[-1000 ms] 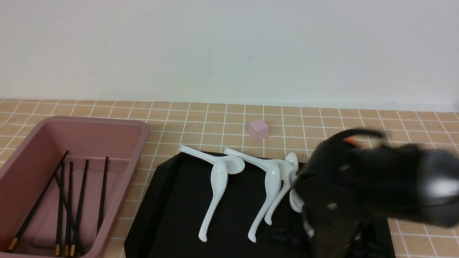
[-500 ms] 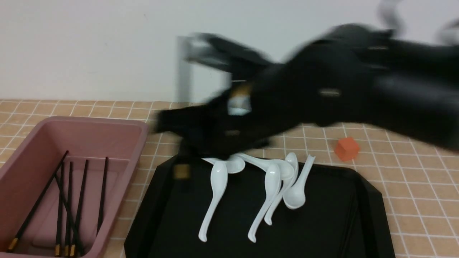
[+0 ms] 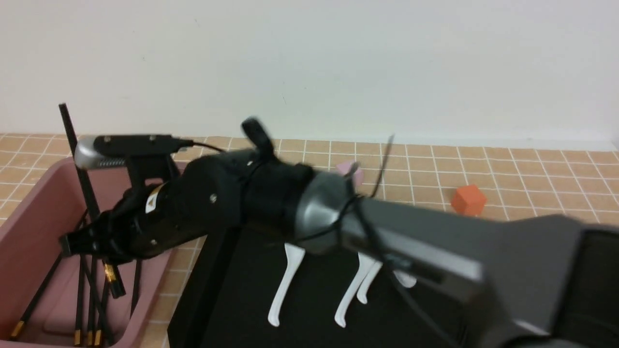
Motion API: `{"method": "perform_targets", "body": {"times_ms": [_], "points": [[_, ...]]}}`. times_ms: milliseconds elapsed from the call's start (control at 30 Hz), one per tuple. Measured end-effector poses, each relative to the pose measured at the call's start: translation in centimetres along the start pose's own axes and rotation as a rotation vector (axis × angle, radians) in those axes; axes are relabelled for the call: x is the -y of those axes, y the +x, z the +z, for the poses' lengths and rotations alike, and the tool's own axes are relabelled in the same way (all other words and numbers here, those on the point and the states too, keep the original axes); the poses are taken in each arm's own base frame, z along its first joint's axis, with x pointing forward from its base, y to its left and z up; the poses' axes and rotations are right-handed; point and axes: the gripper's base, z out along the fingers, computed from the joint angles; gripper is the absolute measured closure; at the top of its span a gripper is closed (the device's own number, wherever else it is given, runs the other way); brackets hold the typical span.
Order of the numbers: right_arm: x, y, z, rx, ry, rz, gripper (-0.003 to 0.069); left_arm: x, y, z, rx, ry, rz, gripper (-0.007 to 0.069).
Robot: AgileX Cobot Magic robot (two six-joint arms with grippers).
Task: On brown tablecloth take chopsticks from black tray and put them in box.
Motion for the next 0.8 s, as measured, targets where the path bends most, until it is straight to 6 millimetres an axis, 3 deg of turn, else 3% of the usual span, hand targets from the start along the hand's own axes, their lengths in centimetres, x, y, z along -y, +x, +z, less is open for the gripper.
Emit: {"method": "perform_targets", "body": {"times_ms": [100,233,433,667,700,800], "points": [[0.5,0.4,1.0,-0.002,0.005,-0.005,0.0501,0.0,0.0,0.0,0.000,0.000,0.000,0.0386],[0.4,0.4,0.8,-0.019,0.005,-0.007,0.0414,0.0,0.0,0.0,0.000,0.000,0.000,0.0386],[-0.9,-0.8,-2.9,-0.114,0.021,-0.074,0.0367,0.0,0.0,0.0,0.000,0.000,0.000,0.0386],[-3.2,-5.0,-16.8,-0.207,0.163,-0.273,0.0546,0.0,0.0,0.0,0.000,0.000,0.000,0.0386],[-3.6,-5.4,-20.1,-0.215,0.209,-0.310,0.0594,0.0,0.0,0.0,0.000,0.000,0.000,0.0386],[-4.3,-6.2,-26.2,-0.162,0.317,-0.382,0.0666,0.0,0.0,0.0,0.000,0.000,0.000,0.0386]]}}
